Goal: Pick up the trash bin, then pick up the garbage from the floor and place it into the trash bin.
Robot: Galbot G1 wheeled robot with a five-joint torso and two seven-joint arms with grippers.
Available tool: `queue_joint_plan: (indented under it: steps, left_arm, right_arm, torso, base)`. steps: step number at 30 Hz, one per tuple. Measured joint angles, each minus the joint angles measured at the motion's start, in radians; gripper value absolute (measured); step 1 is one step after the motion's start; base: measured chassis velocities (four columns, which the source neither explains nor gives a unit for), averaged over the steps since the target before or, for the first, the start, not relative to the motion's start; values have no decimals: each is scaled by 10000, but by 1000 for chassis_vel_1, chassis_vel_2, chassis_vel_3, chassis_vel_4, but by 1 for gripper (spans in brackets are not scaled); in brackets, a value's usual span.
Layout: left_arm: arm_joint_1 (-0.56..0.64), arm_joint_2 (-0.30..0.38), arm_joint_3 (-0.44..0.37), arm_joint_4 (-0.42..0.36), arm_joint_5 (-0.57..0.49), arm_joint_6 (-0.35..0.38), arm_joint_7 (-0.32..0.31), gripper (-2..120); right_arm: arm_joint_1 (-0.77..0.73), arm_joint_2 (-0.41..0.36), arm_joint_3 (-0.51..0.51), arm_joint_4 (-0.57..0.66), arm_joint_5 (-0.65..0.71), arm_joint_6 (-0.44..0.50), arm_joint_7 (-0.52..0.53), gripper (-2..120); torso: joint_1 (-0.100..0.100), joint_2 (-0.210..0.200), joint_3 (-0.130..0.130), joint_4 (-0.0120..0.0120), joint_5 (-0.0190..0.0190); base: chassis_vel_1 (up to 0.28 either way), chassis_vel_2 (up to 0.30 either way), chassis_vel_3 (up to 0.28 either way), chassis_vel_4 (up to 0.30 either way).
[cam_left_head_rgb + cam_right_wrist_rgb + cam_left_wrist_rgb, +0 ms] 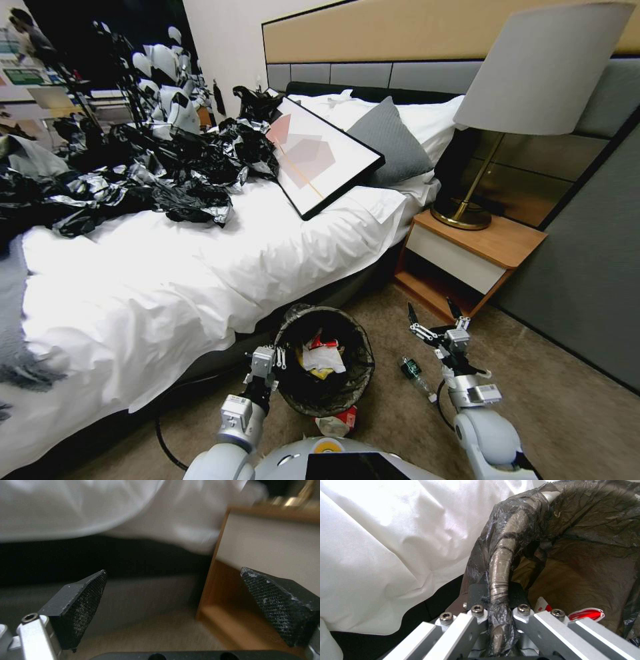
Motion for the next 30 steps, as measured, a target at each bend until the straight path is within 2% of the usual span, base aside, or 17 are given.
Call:
queue_joint_plan:
  steps: [2, 5, 10, 19, 30]
  left_arm:
    - [0, 10, 2, 0, 3, -2, 1, 1]
    - [-7, 29, 15, -4, 4, -3, 4, 1]
    - [-27, 26, 19, -4, 4, -5, 5, 1]
    - [-69, 38, 19, 2, -2, -6, 8, 1]
    - [-57, 16, 16, 1, 7, -9, 11, 1]
  right_arm:
    - [84, -293, -104, -223, 71, -271, -57, 100]
    - [335, -1141, -344, -997, 158, -960, -504, 100]
    - [591, -1539, -528, -1860, 37, -1227, -1105, 100]
    - [1146, -1536, -679, -3957, -545, -1074, -2497, 100]
    - [1384, -1368, -526, -5338, -965, -594, -3438, 100]
  torso:
    - [0, 0, 0, -1, -1]
    - [0, 0, 0, -1, -1]
    - [0, 0, 0, -1, -1]
    - [0, 1, 0, -2, 0]
    - [0, 0, -1, -1, -2]
  base:
    - [0, 0, 0, 0]
    - [0, 0, 0, 0]
    - [0, 0, 0, 0]
    - [0, 0, 0, 0]
    - [0, 0, 0, 0]
